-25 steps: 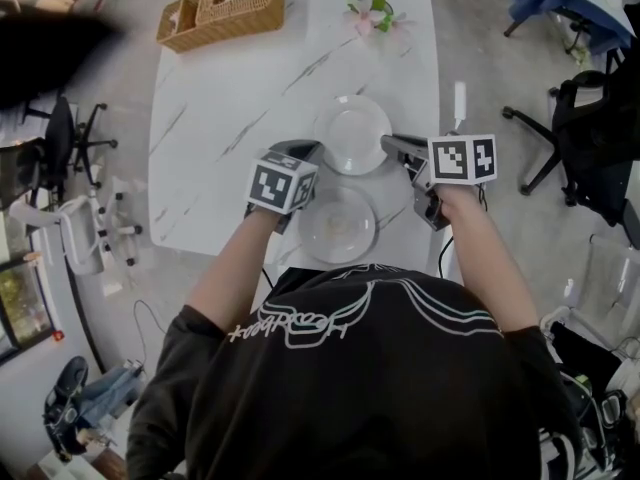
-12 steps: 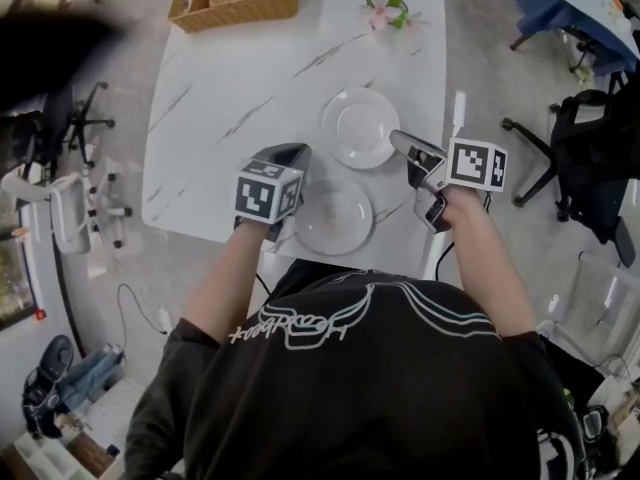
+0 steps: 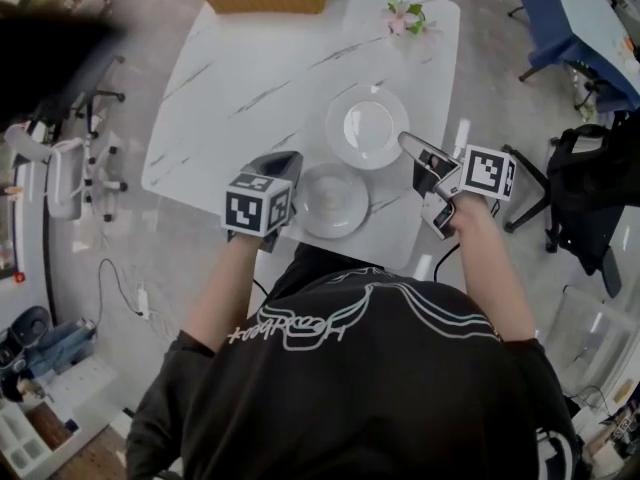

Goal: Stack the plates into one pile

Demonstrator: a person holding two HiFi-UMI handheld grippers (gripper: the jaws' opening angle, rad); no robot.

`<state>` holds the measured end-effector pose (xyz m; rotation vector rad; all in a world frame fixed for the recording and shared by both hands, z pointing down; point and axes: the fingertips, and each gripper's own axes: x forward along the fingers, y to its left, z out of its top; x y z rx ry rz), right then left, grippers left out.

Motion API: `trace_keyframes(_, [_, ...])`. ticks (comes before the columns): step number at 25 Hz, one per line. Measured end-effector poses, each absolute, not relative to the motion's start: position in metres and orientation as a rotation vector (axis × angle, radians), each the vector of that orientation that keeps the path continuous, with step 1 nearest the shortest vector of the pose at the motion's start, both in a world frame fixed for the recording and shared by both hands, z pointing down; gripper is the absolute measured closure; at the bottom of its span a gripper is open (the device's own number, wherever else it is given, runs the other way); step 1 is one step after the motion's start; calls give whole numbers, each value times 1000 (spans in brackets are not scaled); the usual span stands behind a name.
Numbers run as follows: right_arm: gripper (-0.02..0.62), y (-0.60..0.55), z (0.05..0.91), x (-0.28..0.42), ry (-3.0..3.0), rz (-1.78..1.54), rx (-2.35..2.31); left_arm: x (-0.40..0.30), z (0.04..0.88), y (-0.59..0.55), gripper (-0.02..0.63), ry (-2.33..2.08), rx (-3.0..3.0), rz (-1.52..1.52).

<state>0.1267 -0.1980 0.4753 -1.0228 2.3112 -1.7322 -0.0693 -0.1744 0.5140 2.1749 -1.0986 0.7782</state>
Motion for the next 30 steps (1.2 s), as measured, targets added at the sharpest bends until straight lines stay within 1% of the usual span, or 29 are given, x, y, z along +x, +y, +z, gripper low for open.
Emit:
trace_keyframes(10, [561, -170, 450, 97, 2490, -1683, -780, -94, 507, -128, 580, -1251, 2089, 660])
trace_keyframes(23, [561, -120, 488, 50, 2531, -1920, -584, -136, 520, -77, 579, -1417, 1951, 613])
trace_keyframes(30, [561, -103, 513, 41, 2569, -2023, -553, -150, 531, -61, 580, -1457, 1886, 588])
